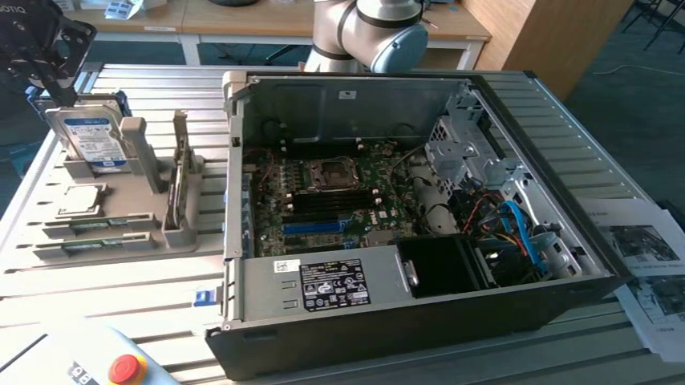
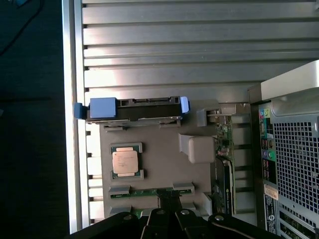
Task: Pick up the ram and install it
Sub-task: 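Pick up the ram and move it above insertion slot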
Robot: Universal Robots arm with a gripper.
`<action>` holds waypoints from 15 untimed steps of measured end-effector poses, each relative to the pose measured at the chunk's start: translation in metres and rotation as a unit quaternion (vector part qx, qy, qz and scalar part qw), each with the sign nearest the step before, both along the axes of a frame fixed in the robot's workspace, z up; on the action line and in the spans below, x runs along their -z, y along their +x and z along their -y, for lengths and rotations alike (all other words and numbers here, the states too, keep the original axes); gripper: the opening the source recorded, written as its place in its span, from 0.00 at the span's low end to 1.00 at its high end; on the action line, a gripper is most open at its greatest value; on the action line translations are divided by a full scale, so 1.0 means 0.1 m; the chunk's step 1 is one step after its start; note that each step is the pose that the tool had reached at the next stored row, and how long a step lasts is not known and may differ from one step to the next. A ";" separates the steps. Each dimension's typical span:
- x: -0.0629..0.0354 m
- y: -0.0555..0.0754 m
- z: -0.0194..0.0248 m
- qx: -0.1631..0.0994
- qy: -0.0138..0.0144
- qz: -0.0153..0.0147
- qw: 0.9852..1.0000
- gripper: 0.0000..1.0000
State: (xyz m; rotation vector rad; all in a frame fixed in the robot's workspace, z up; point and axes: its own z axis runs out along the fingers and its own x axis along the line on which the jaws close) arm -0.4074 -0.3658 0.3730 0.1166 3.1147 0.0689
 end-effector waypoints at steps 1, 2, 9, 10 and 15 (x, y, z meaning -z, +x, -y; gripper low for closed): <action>0.000 0.00 0.000 0.000 0.000 0.000 1.000 0.10; 0.000 0.00 0.000 0.000 0.000 0.000 1.000 0.10; 0.000 0.00 0.072 0.000 0.000 0.000 1.000 0.10; 0.000 0.00 0.085 0.000 0.000 0.000 1.000 0.10; 0.000 0.00 0.104 0.000 0.000 0.000 1.000 0.10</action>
